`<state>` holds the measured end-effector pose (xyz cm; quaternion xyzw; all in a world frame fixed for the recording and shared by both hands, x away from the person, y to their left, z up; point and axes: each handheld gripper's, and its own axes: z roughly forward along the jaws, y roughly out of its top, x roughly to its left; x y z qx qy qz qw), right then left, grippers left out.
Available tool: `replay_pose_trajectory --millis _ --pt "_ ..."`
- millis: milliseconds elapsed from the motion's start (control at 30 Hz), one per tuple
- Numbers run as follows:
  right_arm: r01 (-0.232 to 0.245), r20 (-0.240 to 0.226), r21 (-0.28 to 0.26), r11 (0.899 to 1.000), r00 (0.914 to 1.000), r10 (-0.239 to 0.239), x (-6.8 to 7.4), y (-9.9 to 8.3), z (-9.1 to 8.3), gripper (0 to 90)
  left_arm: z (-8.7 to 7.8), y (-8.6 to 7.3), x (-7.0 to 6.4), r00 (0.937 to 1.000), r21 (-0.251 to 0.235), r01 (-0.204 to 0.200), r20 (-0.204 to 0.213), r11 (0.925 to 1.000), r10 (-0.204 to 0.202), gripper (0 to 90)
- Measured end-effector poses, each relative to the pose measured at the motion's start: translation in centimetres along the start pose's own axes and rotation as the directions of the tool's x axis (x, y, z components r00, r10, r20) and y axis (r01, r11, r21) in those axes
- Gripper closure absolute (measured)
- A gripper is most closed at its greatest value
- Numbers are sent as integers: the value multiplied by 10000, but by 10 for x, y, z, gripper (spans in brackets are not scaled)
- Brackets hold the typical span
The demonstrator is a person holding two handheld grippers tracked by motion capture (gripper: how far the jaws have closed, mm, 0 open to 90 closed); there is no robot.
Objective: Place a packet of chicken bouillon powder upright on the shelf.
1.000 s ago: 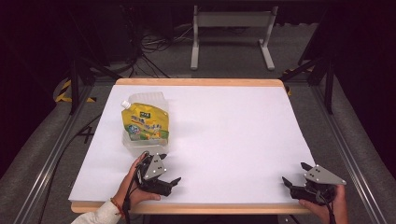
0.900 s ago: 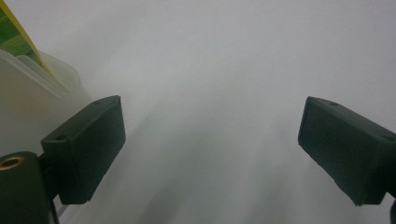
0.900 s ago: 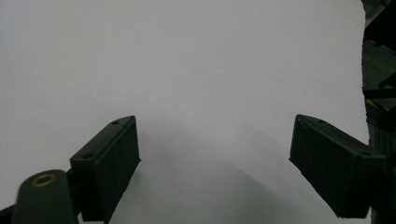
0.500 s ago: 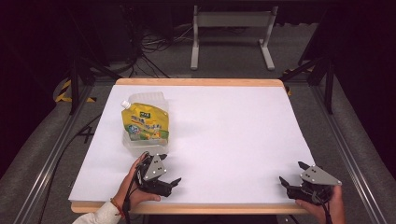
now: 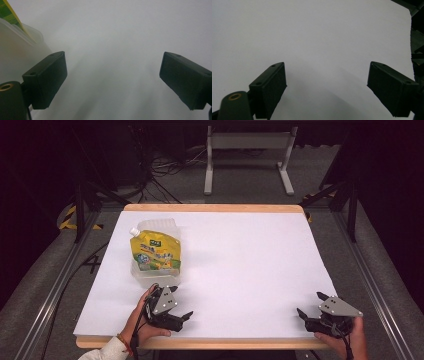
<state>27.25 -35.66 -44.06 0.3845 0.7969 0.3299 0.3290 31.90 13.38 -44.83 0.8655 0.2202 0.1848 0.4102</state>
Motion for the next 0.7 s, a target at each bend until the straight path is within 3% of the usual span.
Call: replay_pose_trajectory --millis 700 --pt "13 -105 -18 10000 9999 -13 2 3 4 159 0 -1 -1 9999 51 74 101 10000 -75 88"
